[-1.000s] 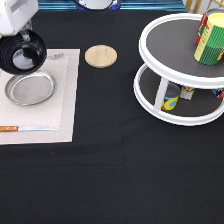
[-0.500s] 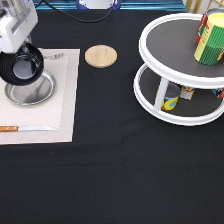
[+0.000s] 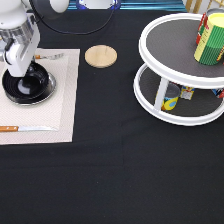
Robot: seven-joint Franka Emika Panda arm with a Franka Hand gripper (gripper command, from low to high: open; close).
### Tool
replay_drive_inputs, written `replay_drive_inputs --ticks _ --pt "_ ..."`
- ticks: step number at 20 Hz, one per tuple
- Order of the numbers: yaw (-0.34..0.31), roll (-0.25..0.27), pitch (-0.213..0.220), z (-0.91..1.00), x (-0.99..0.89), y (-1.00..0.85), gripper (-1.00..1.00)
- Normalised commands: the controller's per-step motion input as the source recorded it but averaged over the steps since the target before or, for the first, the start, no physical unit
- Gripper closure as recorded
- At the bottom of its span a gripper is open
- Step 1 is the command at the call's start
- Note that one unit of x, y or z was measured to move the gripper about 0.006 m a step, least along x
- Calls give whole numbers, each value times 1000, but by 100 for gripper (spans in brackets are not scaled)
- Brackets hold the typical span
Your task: Pick up the bowl from the lazy Susan and put bowl on the plate
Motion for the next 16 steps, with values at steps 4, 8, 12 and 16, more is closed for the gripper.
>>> replay_drive_inputs --ticks 4,8,12,16 --pt "-35 -58 177 -94 88 174 -100" --pt "-6 -133 148 185 164 316 -100" --pt "5 -105 155 749 266 396 -100" --pt "37 -65 159 1000 328 447 -100"
